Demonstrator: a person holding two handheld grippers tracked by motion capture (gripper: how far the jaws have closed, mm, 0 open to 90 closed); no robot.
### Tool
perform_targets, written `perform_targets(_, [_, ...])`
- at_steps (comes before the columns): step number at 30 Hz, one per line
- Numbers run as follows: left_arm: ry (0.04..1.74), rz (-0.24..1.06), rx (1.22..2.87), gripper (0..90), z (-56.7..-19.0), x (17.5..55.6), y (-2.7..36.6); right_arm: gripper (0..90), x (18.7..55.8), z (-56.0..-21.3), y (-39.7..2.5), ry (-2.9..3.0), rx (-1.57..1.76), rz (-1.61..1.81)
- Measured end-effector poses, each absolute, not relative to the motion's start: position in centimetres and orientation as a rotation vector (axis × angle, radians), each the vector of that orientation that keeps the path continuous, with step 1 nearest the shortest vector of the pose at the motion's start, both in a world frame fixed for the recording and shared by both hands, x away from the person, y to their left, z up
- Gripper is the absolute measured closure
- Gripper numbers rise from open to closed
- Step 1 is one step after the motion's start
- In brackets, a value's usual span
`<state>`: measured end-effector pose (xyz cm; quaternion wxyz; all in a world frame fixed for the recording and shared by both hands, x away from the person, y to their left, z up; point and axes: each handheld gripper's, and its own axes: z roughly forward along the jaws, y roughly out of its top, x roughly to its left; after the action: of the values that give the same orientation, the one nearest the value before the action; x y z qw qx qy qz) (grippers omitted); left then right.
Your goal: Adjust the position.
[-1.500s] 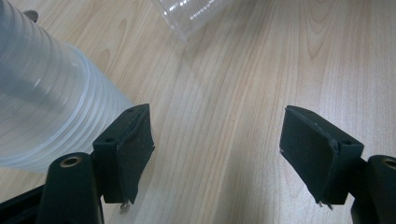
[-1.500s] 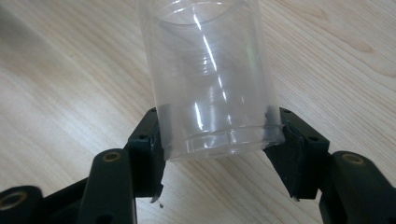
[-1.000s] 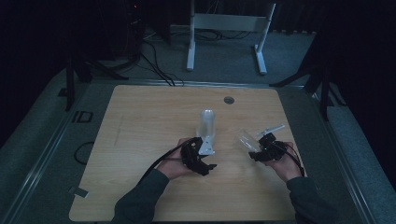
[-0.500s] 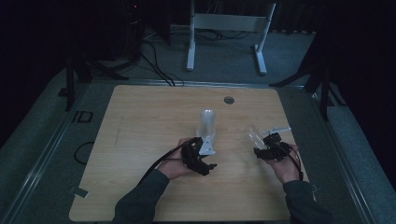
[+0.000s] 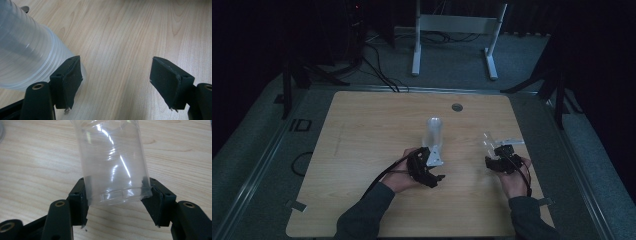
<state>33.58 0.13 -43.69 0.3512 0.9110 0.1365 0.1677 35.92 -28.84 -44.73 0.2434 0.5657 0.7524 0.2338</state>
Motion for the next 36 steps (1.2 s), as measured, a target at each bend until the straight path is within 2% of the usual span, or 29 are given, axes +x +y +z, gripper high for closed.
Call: perform_targets(36, [0.425, 0.403, 2.308, 25.3, -43.5, 33.8, -0.9, 42.0, 34.1, -46.0, -28.3, 1.694, 1.535, 0.828])
